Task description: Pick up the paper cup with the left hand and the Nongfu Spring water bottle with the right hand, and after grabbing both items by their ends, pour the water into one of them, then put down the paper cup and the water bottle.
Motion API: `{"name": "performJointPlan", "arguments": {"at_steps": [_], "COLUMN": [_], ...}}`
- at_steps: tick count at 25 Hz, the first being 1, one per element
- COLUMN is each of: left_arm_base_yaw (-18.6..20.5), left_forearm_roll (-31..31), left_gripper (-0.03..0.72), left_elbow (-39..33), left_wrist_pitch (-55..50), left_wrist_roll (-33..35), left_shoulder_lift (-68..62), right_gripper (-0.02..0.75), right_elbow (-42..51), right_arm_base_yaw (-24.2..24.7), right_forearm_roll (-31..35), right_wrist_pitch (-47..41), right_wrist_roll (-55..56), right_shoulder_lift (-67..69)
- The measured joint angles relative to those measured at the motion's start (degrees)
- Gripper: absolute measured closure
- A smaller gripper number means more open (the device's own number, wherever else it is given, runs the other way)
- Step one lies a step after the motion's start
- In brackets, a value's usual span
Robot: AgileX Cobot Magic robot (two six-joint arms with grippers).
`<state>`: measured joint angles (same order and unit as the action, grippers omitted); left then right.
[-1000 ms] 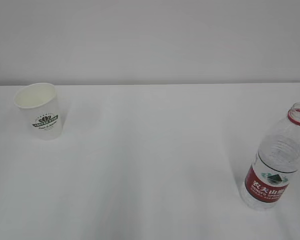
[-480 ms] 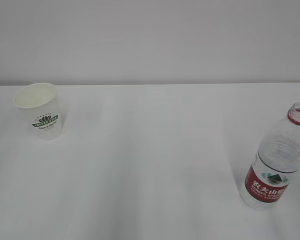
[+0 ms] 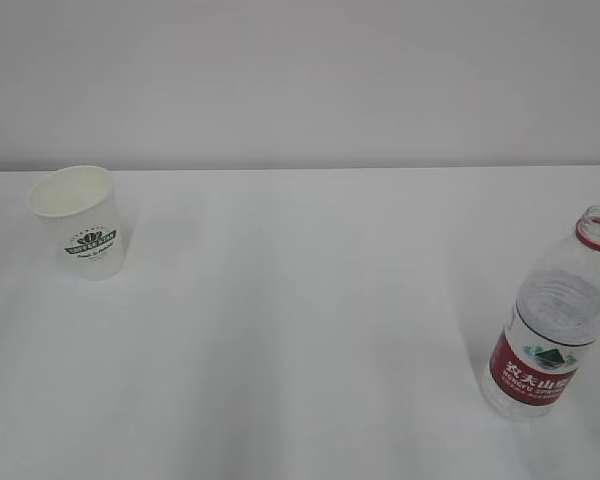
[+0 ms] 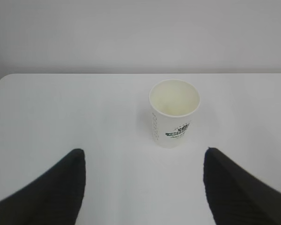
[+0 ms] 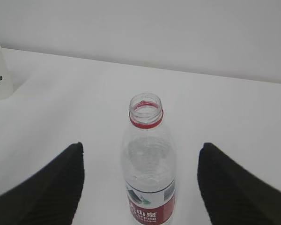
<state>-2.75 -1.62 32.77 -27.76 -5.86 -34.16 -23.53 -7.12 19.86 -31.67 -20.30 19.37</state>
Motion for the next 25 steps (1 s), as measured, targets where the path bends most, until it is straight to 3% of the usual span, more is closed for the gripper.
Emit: {"name": "performJointPlan", "arguments": {"at_steps": [10, 25], "left_arm_base_yaw": [0.0, 0.0], "left_forearm_roll": [0.0, 0.0], "left_gripper": [0.118, 0.118], "left_elbow": [0.0, 0.0], "left_wrist_pitch": [1.8, 5.4], "left_wrist_roll": [0.0, 0.0], "left_shoulder_lift": [-5.6, -5.7], "right_gripper": [0.169, 0.169], "right_elbow": [0.7, 6.4], "right_arm_base_yaw": [0.0, 0.0], "right_forearm_roll": [0.2, 0.2], "right_wrist_pitch": [4.7, 24.8], "right_wrist_roll": [-1.2, -3.8], "right_shoulder_lift": [0.1, 0.3]}}
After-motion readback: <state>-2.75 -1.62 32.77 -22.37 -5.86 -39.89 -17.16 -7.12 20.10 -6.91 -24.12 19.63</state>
